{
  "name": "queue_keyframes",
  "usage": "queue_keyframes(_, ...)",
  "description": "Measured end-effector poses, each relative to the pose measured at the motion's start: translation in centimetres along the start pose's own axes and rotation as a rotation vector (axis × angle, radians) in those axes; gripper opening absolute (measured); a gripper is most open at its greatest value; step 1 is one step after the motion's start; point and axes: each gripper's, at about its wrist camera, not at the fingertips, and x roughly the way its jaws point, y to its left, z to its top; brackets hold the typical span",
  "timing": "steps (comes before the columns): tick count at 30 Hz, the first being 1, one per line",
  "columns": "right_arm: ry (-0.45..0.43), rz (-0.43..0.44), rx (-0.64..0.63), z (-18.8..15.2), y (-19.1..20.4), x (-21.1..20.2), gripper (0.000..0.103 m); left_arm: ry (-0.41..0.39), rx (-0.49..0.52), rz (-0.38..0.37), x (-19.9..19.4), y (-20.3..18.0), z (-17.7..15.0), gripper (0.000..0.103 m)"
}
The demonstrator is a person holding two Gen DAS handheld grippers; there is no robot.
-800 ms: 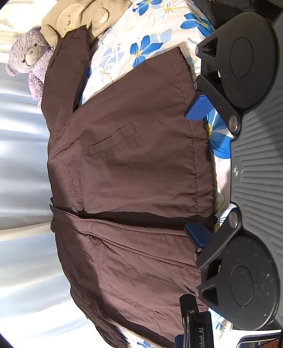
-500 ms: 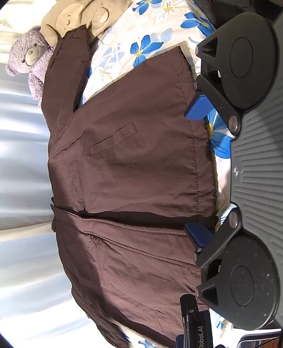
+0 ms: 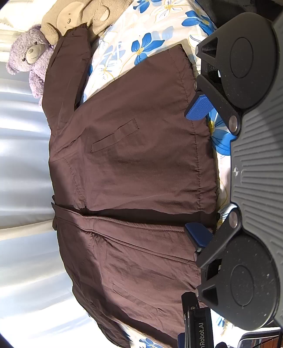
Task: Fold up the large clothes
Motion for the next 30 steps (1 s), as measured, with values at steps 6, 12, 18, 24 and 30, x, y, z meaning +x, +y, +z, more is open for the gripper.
queue_keyframes(6, 0.0, 0.004, -0.001, 0.03, 0.03, -0.01, 0.101, 0.0, 0.002, 0.002, -0.04, -0.07, -0.02, 0.103)
queue_keyframes(12, -0.001, 0.005, 0.0, -0.01, -0.04, -0.07, 0.101, 0.003, 0.002, 0.002, -0.01, -0.11, 0.05, 0.103)
queue_keyframes(18, -0.003, 0.009, 0.004, 0.04, 0.05, -0.07, 0.101, 0.004, 0.001, 0.0, -0.04, -0.06, 0.03, 0.103)
queue_keyframes(24, -0.004, 0.01, 0.008, 0.07, 0.07, -0.12, 0.101, 0.004, 0.005, 0.001, -0.07, -0.09, -0.07, 0.103)
queue_keyframes(30, -0.006, 0.015, 0.017, -0.06, -0.33, -0.17, 0.101, 0.007, 0.004, 0.002, -0.05, -0.14, -0.06, 0.103)
